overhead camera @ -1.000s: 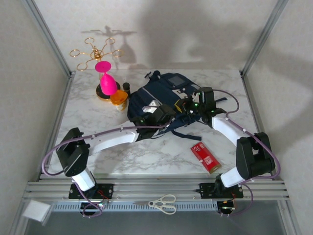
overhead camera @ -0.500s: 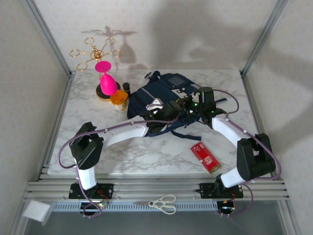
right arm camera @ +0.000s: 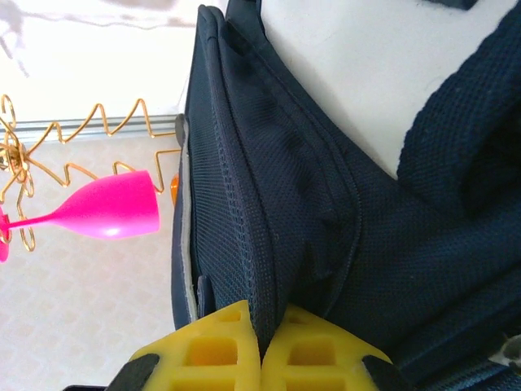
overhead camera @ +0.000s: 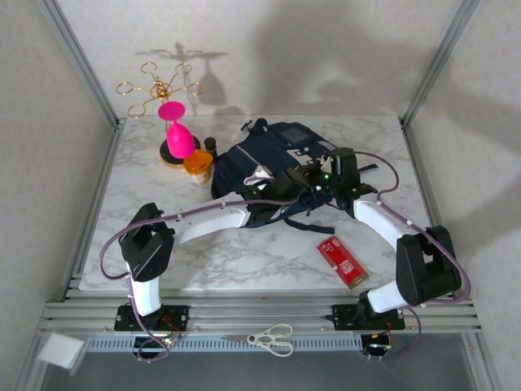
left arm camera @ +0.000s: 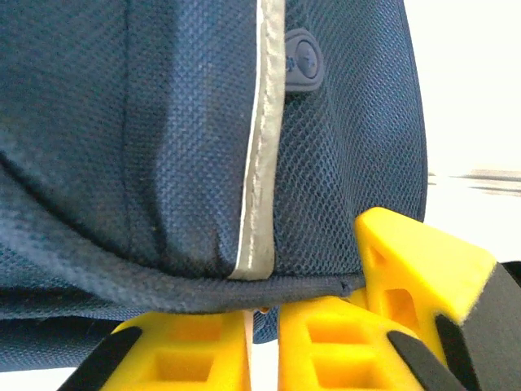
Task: Pack the student bag
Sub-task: Unzip the student bag at the top-center of the table.
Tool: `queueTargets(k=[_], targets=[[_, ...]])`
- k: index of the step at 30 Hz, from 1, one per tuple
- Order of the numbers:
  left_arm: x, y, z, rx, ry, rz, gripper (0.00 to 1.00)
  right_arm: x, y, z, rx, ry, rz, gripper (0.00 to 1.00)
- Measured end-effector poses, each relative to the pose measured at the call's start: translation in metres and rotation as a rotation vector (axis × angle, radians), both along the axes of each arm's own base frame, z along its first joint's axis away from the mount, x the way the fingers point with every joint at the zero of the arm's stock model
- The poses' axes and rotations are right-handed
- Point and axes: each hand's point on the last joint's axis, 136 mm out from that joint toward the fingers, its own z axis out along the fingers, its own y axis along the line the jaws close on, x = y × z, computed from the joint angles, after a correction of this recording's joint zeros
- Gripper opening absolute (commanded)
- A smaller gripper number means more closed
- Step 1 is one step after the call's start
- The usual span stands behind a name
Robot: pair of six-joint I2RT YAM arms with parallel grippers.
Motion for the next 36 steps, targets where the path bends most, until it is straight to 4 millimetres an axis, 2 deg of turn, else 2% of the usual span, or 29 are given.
queueTargets(k=[6,9,14,17,22,26,29,36], targets=[[-0.018,0.022,0.002,0.002,0.003,-0.025,0.03,-0.009,0.004,0.002,0.021,0.019,0.046,0.0],[-0.026,0.031,0.005,0.007,0.003,-0.043,0.08,-0.012,0.004,0.004,0.02,0.019,0.056,0.0],[-0.028,0.033,0.007,0.042,-0.001,-0.07,0.16,-0.012,0.004,0.005,0.014,0.013,0.062,0.0],[-0.027,0.032,0.011,0.07,-0.007,-0.093,0.24,-0.011,0.003,0.007,0.005,0.006,0.052,0.0],[-0.023,0.025,0.011,0.125,-0.015,-0.135,0.36,-0.008,0.0,0.01,-0.015,-0.013,0.043,0.0],[-0.018,0.019,0.009,0.161,-0.022,-0.163,0.4,-0.007,-0.001,0.009,-0.023,-0.013,0.033,0.0],[-0.015,0.016,0.01,0.191,-0.024,-0.176,0.4,-0.005,-0.002,0.009,-0.025,-0.018,0.026,0.0],[-0.007,0.012,0.006,0.215,-0.038,-0.186,0.27,-0.002,-0.004,0.009,-0.036,-0.029,0.005,0.0]])
